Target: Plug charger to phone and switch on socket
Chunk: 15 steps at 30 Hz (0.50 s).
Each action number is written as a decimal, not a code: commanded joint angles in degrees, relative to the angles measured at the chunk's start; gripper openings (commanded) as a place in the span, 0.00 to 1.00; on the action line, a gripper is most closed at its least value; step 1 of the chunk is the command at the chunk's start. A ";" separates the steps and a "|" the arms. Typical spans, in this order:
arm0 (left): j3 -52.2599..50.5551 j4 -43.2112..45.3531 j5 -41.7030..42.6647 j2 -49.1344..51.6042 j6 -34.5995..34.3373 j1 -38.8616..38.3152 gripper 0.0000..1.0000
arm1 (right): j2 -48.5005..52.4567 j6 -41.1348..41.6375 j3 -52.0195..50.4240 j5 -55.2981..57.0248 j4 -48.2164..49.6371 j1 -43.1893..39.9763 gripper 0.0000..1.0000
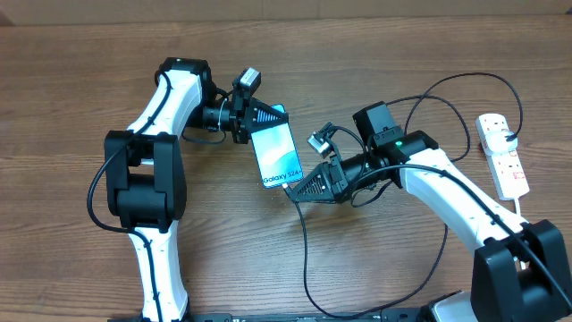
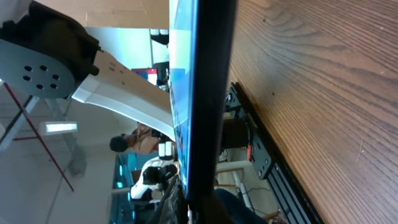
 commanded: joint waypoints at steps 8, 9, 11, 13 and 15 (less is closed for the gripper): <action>0.96 -0.76 1.88 -2.03 -0.79 -0.35 0.04 | -0.44 0.20 1.14 1.84 -0.59 -3.54 0.04; 0.96 -0.68 2.01 -2.03 -0.79 -0.35 0.04 | -0.44 0.20 1.14 1.84 -0.59 -3.41 0.04; 0.96 -0.50 2.10 -2.03 -0.79 -0.35 0.04 | -0.44 0.20 1.14 1.84 -0.61 -3.10 0.04; 0.96 -0.37 2.32 -2.03 -0.79 -0.35 0.04 | -0.44 0.22 1.14 1.81 -0.61 -3.04 0.04; 0.96 -0.35 2.51 -2.03 -0.81 -0.35 0.05 | -0.44 0.22 1.14 1.81 -0.59 -3.04 0.04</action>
